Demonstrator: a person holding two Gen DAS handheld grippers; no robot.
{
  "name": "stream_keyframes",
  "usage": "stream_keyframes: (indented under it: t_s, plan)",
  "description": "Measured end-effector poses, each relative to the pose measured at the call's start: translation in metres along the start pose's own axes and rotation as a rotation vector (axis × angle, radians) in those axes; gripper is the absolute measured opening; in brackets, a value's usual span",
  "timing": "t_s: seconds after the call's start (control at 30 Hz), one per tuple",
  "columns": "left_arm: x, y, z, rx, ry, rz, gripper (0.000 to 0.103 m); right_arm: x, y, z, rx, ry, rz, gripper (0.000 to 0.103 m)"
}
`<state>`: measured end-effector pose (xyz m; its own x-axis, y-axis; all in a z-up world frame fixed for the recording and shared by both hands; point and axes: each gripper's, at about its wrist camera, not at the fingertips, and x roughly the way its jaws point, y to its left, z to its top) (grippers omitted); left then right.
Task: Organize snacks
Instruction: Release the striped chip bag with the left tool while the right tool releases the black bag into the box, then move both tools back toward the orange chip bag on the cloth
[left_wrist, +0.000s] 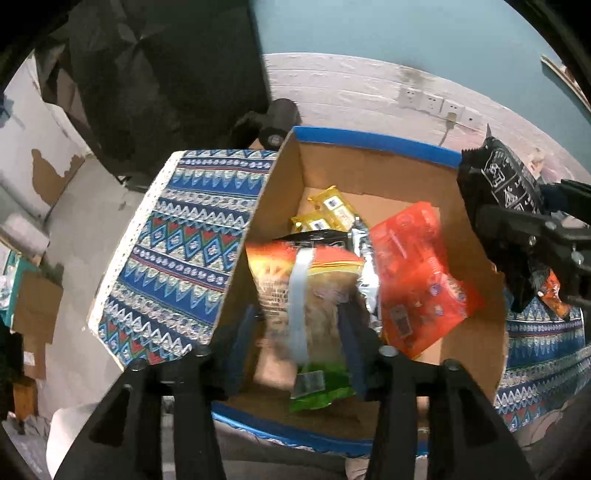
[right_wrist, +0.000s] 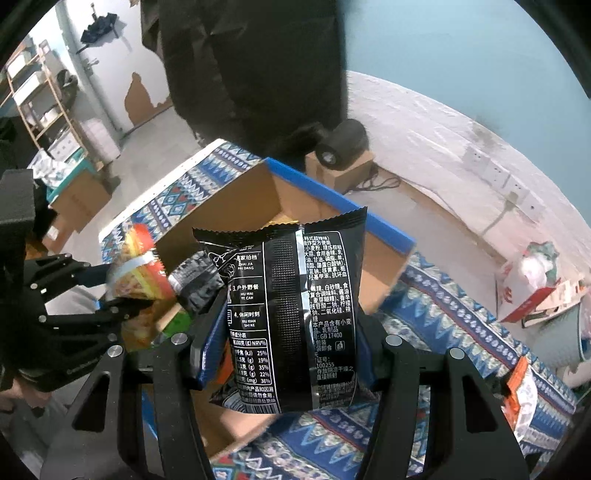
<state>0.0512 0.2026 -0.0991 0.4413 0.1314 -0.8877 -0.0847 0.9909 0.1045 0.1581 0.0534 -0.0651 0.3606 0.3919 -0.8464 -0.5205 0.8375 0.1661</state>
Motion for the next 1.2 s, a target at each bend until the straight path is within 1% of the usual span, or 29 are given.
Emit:
stream_keyframes:
  t_s: [0.07,0.1,0.13,0.2,0.43,0.57,0.7,0.83,0.93,1.2]
  plan:
    - [-0.004,0.002,0.0,-0.001,-0.015,0.016,0.07,0.005,0.005,0.001,-0.007,0.008,0.007,0.058]
    - [-0.006,0.002,0.0,0.0,-0.018,0.025,0.073,0.006,0.006,0.0,-0.009,0.011,0.007,0.058]
    - [-0.008,0.002,-0.001,0.003,-0.023,0.033,0.074,0.008,0.007,0.0,-0.013,0.017,0.01,0.058]
    - [-0.011,0.003,-0.002,0.012,-0.032,0.038,0.074,0.012,0.011,0.001,-0.015,0.024,0.015,0.058]
    - [-0.011,0.006,-0.002,0.019,-0.02,0.063,0.074,0.021,0.019,0.004,-0.036,0.042,0.028,0.058]
    - [-0.01,0.006,-0.002,0.011,-0.015,0.056,0.074,0.028,0.021,0.007,-0.046,0.05,0.042,0.059]
    - [-0.013,0.002,-0.001,0.023,-0.023,0.058,0.074,0.03,0.017,0.007,-0.056,0.053,0.042,0.062]
    - [-0.016,-0.005,0.002,0.039,-0.033,0.06,0.075,0.022,0.013,0.007,-0.053,0.039,0.027,0.069]
    - [-0.016,-0.013,0.003,0.049,-0.032,0.05,0.075,0.013,0.008,0.004,-0.047,0.033,0.025,0.072]
    - [-0.025,-0.055,0.008,0.132,-0.048,0.024,0.076,-0.014,-0.016,-0.017,-0.064,0.023,-0.054,0.074]
